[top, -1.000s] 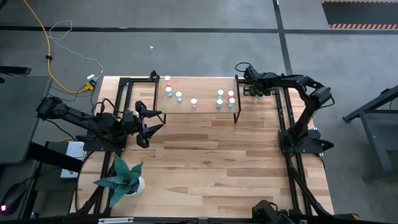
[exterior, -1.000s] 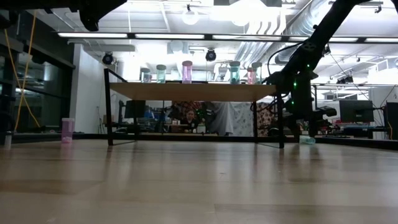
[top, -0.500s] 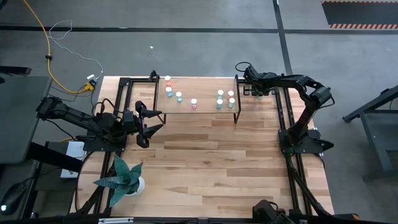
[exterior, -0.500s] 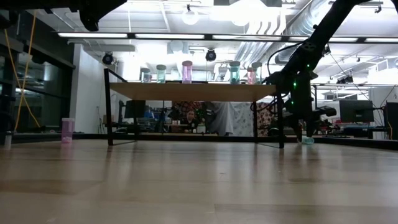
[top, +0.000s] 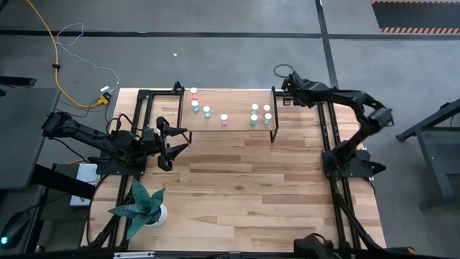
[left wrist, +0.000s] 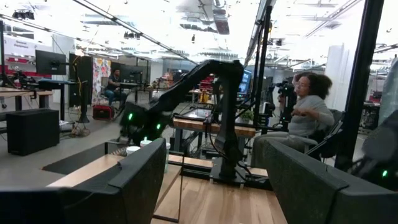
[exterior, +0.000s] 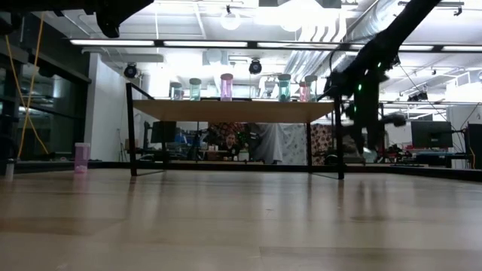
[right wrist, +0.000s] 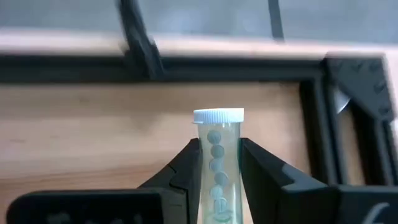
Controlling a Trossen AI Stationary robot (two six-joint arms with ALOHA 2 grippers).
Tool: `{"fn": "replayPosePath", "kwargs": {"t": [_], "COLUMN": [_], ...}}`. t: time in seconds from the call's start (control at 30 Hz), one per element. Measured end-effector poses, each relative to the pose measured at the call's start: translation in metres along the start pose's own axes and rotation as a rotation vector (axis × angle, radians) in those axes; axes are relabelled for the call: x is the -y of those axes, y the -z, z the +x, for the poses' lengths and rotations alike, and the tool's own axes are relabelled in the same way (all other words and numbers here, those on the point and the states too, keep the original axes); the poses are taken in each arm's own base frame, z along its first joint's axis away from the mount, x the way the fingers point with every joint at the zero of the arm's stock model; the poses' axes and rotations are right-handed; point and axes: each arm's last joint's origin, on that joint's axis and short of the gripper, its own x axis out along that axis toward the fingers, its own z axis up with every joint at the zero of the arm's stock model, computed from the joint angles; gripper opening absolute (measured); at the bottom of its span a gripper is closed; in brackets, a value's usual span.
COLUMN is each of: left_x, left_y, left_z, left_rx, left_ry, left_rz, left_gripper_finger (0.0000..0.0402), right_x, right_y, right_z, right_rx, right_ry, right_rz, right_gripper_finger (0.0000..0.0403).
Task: Pick and place medicine bottles onto shelf by color
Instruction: Put the green pill bottle on the shelf
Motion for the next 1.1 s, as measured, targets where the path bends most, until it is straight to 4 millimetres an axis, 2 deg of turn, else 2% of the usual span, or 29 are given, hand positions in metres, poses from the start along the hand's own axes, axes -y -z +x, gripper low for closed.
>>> {"fn": "replayPosePath", "kwargs": {"t": [0.13, 0.3, 0.4, 0.5, 0.73, 0.93, 1.1], "left_x": [0.000, 0.000, 0.000, 0.000, 0.000, 0.000, 0.000], "left_y": [0.000, 0.000, 0.000, 0.000, 0.000, 0.000, 0.000], "left_z": [0.000, 0.000, 0.000, 0.000, 0.000, 0.000, 0.000], "left_rx": [0.000, 0.000, 0.000, 0.001, 0.000, -0.001, -0.002], "left_ry": [-0.001, -0.002, -0.001, -0.001, -0.001, -0.001, -0.001], "left_rz": [0.000, 0.000, 0.000, 0.000, -0.007, -0.007, -0.006], "left_gripper_finger": [0.0257, 0.0257, 0.0257, 0.0257, 0.0257, 0.0257, 0.0257], "right_x": [0.005, 0.002, -0.007, -0.024, -0.073, -0.106, -0.120], "right_y": [-0.009, -0.012, -0.010, -0.006, 0.009, 0.016, 0.018], "right_z": [-0.041, -0.102, -0.134, -0.155, -0.163, -0.140, -0.132], "right_rx": [0.146, 0.404, 0.551, 0.647, 0.778, 0.744, 0.758], "right_ry": [-0.108, -0.332, -0.506, -0.684, -0.870, -1.002, -1.118], "right_rz": [0.006, -0.027, -0.061, -0.119, -0.237, -0.313, -0.368], "right_gripper_finger": [0.0083, 0.0083, 0.0083, 0.0083, 0.0083, 0.0083, 0.0083]}}
